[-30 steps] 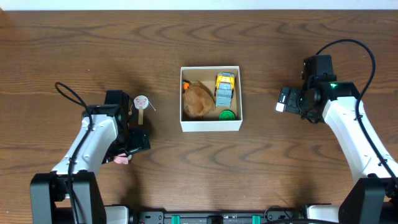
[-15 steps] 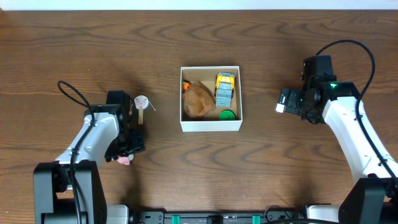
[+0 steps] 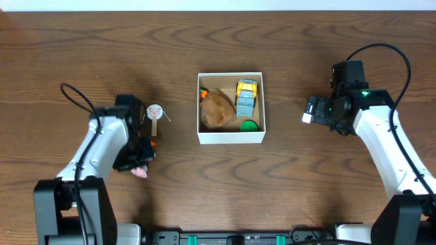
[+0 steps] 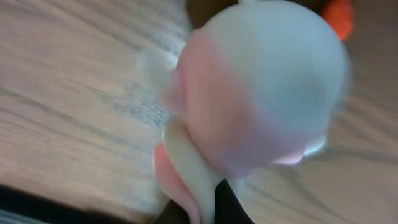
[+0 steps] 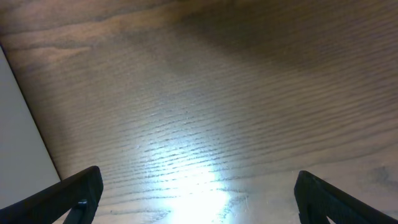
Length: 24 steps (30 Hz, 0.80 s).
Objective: Pack container
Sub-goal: 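Carry the figurine with left gripper into the box and release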
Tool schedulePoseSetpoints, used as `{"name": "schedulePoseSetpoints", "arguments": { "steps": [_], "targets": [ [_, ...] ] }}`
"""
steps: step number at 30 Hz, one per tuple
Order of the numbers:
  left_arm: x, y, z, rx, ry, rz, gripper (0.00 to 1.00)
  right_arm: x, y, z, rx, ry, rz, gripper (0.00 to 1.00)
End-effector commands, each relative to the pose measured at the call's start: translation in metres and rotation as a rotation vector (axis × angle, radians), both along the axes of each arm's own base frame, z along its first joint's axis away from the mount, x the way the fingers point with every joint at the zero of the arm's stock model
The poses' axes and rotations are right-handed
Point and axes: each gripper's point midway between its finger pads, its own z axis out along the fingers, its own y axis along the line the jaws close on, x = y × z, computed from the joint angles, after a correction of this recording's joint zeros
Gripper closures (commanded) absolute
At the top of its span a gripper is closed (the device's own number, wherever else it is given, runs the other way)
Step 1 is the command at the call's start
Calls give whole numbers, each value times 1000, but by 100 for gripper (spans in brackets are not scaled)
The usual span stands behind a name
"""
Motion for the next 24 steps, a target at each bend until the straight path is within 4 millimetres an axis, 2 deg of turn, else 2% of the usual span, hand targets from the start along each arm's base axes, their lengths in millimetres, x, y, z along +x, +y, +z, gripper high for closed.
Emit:
{"name": "schedulePoseSetpoints", "arguments": {
  "steps": [1,6,8,11,14,17,21,24],
  "targets": [
    [39,-8,43,-25,-125,-16,94,1,-3,0,-5,-3,-3,1],
    [82,-37,117,-40,-324,-115,94,3,-3,0,-5,-10,-3,1],
    [96,-60,145,-58,-417,-184,94,3,-3,0,-5,-11,-3,1],
    [110,-101,172,-94,-524,-325,94,3,-3,0,-5,-11,-3,1],
    [116,-144,181,-131,-602,-480,94,3,-3,0,-5,-10,-3,1],
    [117,-181,178,-155,-632,-624,94,3,-3,0,-4,-10,-3,1],
    [119,-205,162,-162,-610,-682,94,3,-3,0,-5,-10,-2,1],
    [123,-211,144,-161,-569,-689,94,3,-3,0,-4,-10,-3,1]
  ]
}}
